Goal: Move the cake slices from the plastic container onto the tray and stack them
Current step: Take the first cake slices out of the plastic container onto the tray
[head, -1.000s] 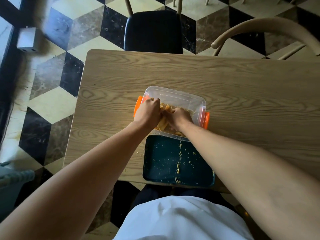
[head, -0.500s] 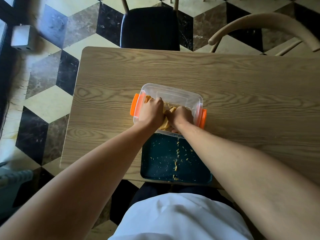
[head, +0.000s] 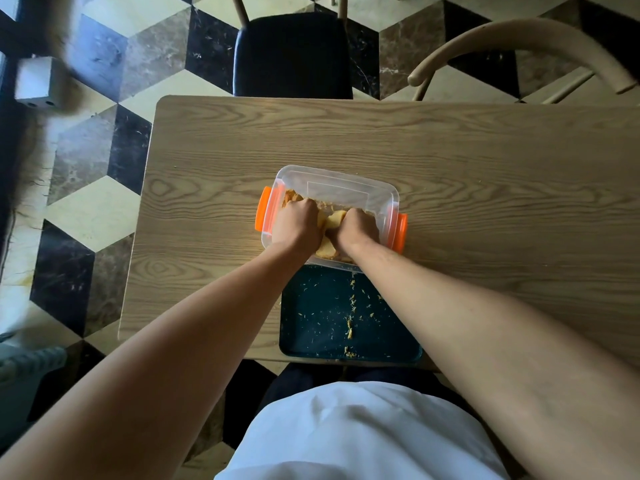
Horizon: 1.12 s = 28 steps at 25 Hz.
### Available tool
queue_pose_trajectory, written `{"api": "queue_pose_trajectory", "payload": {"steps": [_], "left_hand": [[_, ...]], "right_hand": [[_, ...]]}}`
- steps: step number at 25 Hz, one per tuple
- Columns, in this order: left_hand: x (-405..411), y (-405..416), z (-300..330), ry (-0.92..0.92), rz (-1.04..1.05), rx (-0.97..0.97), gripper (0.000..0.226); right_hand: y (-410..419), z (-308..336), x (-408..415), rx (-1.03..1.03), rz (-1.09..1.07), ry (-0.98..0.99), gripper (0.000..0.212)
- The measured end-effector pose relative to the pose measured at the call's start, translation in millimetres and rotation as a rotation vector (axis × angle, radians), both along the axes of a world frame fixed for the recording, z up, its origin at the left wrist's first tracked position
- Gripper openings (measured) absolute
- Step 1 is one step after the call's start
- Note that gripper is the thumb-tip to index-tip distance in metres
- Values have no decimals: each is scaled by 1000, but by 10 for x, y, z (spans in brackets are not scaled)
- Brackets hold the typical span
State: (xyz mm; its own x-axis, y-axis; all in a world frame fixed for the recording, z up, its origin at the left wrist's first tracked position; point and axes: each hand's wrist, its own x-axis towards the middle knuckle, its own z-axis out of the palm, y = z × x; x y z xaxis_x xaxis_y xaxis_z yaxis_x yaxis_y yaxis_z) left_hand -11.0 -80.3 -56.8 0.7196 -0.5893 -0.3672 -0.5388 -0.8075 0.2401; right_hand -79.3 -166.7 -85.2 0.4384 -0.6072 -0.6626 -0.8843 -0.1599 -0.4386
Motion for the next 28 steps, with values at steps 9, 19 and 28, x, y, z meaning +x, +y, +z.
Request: {"api": "queue_pose_trajectory", "payload": {"steps": [9,19,28], "left_hand": [[136,247,321,74,309,-316,5],[-342,1135,537,513,698,-852,11],[-1020,1741,127,900,796,-639,24]], "right_hand": [[-170,560,-165,-111,2,-156,30],[-155,932,-1260,-10,-238,-482,20],[267,483,-2214,311,-352,-424,17]]}}
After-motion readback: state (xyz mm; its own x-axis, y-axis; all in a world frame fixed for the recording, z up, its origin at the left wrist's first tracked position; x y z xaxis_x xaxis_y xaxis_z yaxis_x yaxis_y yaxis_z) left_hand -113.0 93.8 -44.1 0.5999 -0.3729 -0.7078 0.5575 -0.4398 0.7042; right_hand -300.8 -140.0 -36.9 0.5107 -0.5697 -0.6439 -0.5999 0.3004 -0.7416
